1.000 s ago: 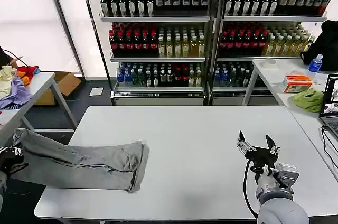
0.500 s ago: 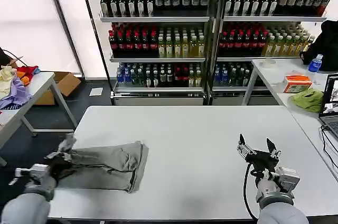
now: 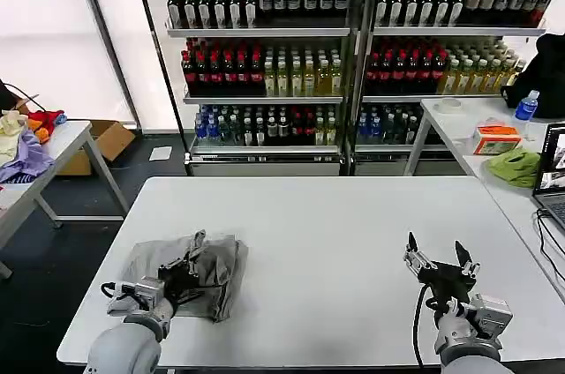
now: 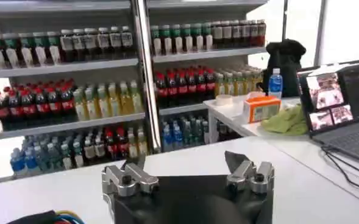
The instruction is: Fold and organize the clothes.
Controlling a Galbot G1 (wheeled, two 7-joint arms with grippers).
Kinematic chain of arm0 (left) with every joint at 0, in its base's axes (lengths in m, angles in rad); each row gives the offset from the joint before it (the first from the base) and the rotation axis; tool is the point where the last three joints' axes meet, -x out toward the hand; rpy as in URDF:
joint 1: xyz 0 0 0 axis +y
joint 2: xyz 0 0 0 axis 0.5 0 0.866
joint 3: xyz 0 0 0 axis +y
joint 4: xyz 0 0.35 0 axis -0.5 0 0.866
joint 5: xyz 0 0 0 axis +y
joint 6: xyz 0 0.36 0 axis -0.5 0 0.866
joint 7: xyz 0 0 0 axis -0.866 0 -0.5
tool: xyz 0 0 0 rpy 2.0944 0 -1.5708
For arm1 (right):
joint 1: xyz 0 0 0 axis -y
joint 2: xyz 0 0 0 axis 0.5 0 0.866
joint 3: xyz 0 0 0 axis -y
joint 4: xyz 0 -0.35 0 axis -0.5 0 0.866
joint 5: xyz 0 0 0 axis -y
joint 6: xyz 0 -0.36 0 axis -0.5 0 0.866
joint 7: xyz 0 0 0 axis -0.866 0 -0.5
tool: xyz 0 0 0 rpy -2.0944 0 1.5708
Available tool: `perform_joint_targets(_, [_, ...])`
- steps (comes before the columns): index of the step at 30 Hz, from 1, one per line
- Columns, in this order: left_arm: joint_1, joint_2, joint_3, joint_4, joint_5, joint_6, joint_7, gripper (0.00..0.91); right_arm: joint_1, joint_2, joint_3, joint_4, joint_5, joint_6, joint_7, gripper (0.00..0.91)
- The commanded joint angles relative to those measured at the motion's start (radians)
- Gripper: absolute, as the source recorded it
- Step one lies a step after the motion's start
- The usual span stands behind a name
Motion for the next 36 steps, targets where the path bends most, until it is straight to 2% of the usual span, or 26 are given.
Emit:
perform_joint_targets(1, [-0.046, -0.031, 0.082, 0.029, 0.007, 0.015, -0.008, 0.0, -0.041, 0.007, 0.009, 0.007, -0.011, 0.011, -0.004, 0.907])
perform_joint_targets(4, [-0.061, -0.03, 0.083, 0.049, 0.006, 0.015, -0.006, 0.0, -0.043, 0.008, 0.011, 0.001, -0.011, 0.015, -0.005, 0.907])
perform_joint_targets(5, [-0.063, -0.031, 0.084, 0.057, 0.008, 0.014, -0.003, 0.121, -0.043, 0.008, 0.011, 0.0, -0.011, 0.016, -0.006, 0.907])
perform_joint_targets(6, [-0.064, -0.032, 0.086, 0.065, 0.011, 0.014, 0.001, 0.474, -0.042, 0.008, 0.011, -0.001, -0.011, 0.015, -0.006, 0.907])
perform_joint_targets(7, [-0.065, -0.034, 0.088, 0.075, 0.014, 0.014, 0.007, 0.907, -0.041, 0.008, 0.01, -0.004, -0.011, 0.016, -0.006, 0.907])
perform_joint_targets(11, [-0.069, -0.045, 0.102, 0.108, -0.007, 0.014, 0.004, 0.907, -0.031, 0.009, 0.004, -0.024, -0.015, 0.017, -0.005, 0.907])
perform_joint_targets(14, [-0.048, -0.063, 0.117, 0.077, -0.134, -0.008, 0.002, 0.907, -0.021, 0.011, -0.007, -0.04, -0.017, 0.019, -0.003, 0.907])
perform_joint_targets(17, [-0.036, -0.102, 0.111, 0.016, -0.411, -0.007, -0.009, 0.907, -0.007, 0.01, -0.022, -0.05, -0.017, 0.018, -0.003, 0.907])
perform_joint_targets(22, [-0.057, -0.155, 0.045, -0.133, -0.735, -0.002, -0.111, 0.907, 0.02, -0.007, -0.039, -0.069, -0.012, 0.018, -0.004, 0.907])
perform_joint_targets(24, [-0.083, -0.142, -0.004, -0.187, -0.805, -0.001, -0.139, 0.907, 0.03, -0.018, -0.049, -0.079, -0.012, 0.02, -0.005, 0.907])
perform_joint_targets(26, [-0.109, -0.083, -0.111, -0.231, -0.872, -0.002, -0.156, 0.907, 0.042, -0.028, -0.058, -0.088, -0.008, 0.024, -0.006, 0.907])
perform_joint_targets(32, [-0.076, 0.106, -0.346, -0.079, -0.589, -0.006, -0.118, 0.907, 0.076, -0.044, -0.084, -0.119, 0.01, 0.033, -0.006, 0.907])
perform_joint_targets(36, [0.011, 0.134, -0.395, 0.017, -0.43, -0.034, -0.056, 0.907, 0.094, -0.039, -0.106, -0.133, 0.016, 0.032, -0.003, 0.907])
